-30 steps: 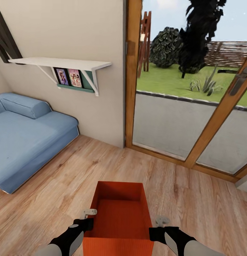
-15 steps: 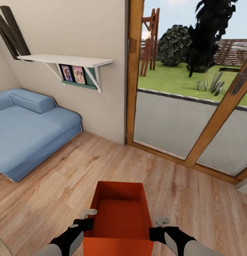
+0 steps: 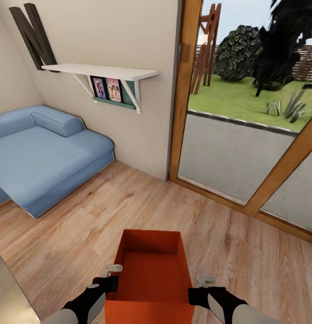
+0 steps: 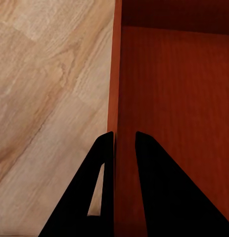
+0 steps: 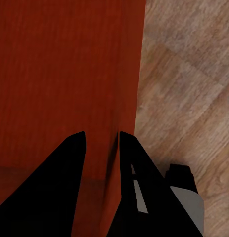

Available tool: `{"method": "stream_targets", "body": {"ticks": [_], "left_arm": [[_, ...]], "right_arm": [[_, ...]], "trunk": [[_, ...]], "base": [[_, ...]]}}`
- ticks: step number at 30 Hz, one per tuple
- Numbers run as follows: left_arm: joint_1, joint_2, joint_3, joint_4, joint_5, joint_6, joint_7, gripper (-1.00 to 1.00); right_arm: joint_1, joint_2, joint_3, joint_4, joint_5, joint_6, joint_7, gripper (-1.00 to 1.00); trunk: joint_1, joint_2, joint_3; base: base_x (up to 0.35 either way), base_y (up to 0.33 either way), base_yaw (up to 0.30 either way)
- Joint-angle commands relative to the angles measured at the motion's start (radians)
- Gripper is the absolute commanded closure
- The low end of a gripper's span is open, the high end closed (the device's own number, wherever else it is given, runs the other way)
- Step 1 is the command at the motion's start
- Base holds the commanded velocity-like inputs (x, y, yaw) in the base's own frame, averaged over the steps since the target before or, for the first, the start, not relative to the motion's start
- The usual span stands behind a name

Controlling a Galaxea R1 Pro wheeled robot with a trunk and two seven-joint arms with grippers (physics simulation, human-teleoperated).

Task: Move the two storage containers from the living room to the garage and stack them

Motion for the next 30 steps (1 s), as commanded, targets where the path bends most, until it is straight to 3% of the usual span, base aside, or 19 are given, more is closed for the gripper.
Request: {"method": "stream_targets", "body": {"ticks": [1,14,30], "left_arm": [[0.000,0.000,-0.022,0.003,0.008,0.003,0.013,1.00],[0.000,0.000,-0.023,0.003,0.008,0.003,0.013,1.00],[0.000,0.000,-0.022,0.003,0.008,0.001,0.013,1.00]], "right_arm": [[0.000,0.001,-0.001,-0.005,-0.017,0.007,0.045,1.00],[-0.001,0.001,-0.002,-0.005,-0.017,0.007,0.045,1.00],[0.000,0.001,-0.002,-0.005,-0.017,0.006,0.045,1.00]], "trunk": [[0.000,-0.001,-0.002],[0.000,-0.001,-0.017],[0.000,-0.001,-0.033]], "base": [[-0.031,-0.155,0.194],[-0.072,-0.235,0.181],[-0.007,-0.022,0.151]]}}
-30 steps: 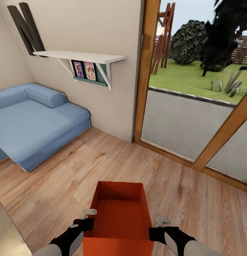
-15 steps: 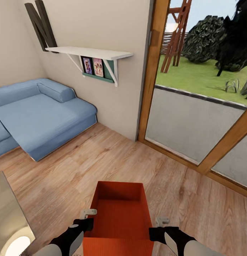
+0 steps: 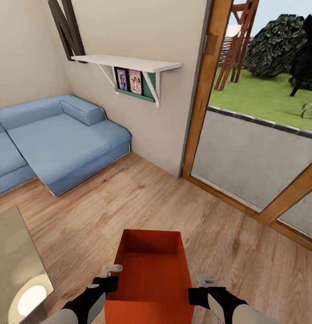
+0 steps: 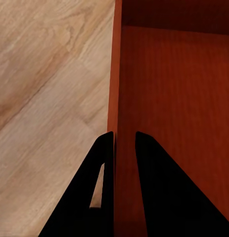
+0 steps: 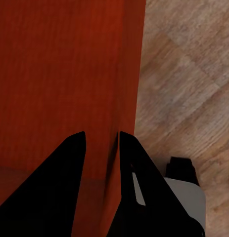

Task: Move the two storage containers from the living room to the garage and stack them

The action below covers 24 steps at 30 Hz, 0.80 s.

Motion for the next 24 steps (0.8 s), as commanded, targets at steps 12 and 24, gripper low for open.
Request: {"method": "stream_targets", "body": {"ticks": [12,24], "left_arm": [[0.000,0.000,-0.023,0.003,0.008,0.002,0.013,1.00],[0.000,0.000,-0.023,0.003,0.008,0.002,0.013,1.00]], "right_arm": [[-0.001,0.000,-0.003,-0.005,-0.017,0.005,0.045,1.00],[0.000,-0.001,-0.004,-0.005,-0.017,-0.005,0.045,1.00]], "trunk": [[0.000,-0.001,-0.011],[0.000,-0.001,-0.012]], "base": [[0.000,0.000,0.128],[0.000,0.000,0.004]]}}
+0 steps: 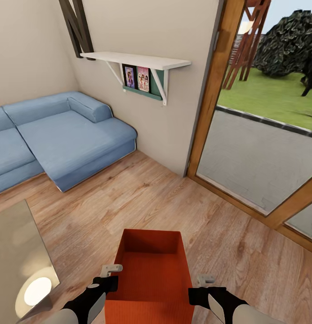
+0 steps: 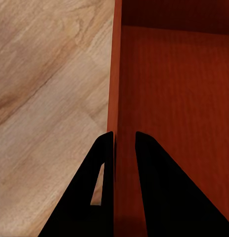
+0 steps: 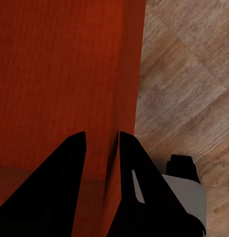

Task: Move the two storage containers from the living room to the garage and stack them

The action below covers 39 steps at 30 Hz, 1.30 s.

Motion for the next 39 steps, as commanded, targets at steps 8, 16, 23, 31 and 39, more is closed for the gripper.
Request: {"method": "stream_targets", "body": {"ticks": [8,16,23,31,39], "left_arm": [[0.000,0.001,-0.023,0.004,0.010,0.002,0.013,1.00],[0.000,0.001,-0.023,0.004,0.010,0.002,0.013,1.00],[0.000,0.001,-0.023,0.004,0.010,0.002,0.013,1.00],[0.000,0.001,-0.023,0.004,0.010,0.002,0.013,1.00],[0.000,0.001,-0.023,0.004,0.010,0.002,0.013,1.00]], "right_arm": [[0.000,0.000,-0.001,-0.005,-0.017,-0.003,0.042,1.00],[-0.001,0.000,-0.001,-0.006,-0.018,-0.004,0.043,1.00],[0.000,0.001,0.000,-0.005,-0.019,-0.005,0.043,1.00],[0.000,0.001,0.000,-0.005,-0.019,-0.005,0.043,1.00],[0.000,0.001,0.000,-0.006,-0.019,-0.005,0.043,1.00]], "trunk": [[0.000,-0.001,-0.001],[0.000,-0.001,0.002],[0.000,-0.001,0.010],[0.000,-0.001,0.022],[0.000,-0.001,0.034]], "base": [[0.000,0.000,0.000],[0.000,0.000,0.011],[0.000,0.000,0.062],[0.000,0.000,0.071],[0.000,0.000,0.072]]}}
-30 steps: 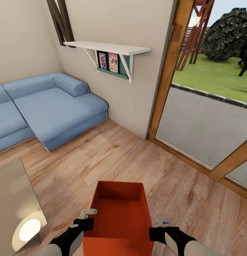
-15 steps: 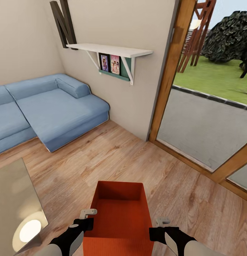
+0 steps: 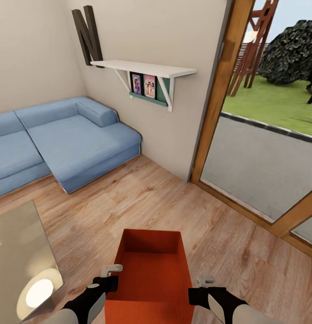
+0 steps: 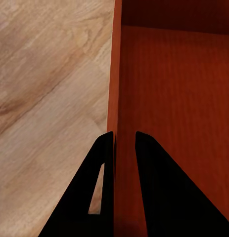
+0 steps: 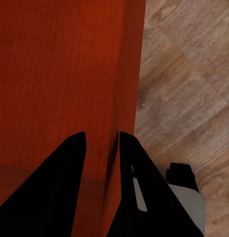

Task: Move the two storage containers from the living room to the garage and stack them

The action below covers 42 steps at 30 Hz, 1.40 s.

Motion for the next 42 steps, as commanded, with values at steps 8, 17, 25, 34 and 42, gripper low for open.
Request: {"method": "stream_targets", "body": {"ticks": [8,17,25,34,42], "left_arm": [[0.000,0.000,-0.024,0.004,0.012,0.003,0.013,1.00],[0.000,0.000,-0.024,0.004,0.012,0.003,0.013,1.00],[0.000,0.000,-0.024,0.004,0.012,0.003,0.013,1.00],[0.000,0.000,-0.024,0.004,0.012,0.003,0.013,1.00],[0.000,0.000,-0.024,0.004,0.012,0.003,0.013,1.00]], "right_arm": [[-0.001,0.000,-0.002,-0.005,-0.017,-0.004,0.044,1.00],[-0.001,0.000,-0.002,-0.007,-0.017,-0.004,0.044,1.00],[-0.001,0.001,-0.001,-0.006,-0.017,-0.004,0.044,1.00],[-0.001,0.001,-0.001,-0.006,-0.017,-0.004,0.044,1.00],[-0.001,0.000,-0.001,-0.006,-0.017,-0.005,0.044,1.00]], "trunk": [[0.000,-0.001,0.011],[0.000,-0.001,0.026],[0.000,-0.001,0.039],[0.000,-0.001,0.053],[0.000,-0.001,0.066]], "base": [[0.000,0.000,0.046],[0.000,0.000,0.003],[0.000,0.000,0.000],[0.000,0.000,0.000],[0.000,0.000,0.000]]}}
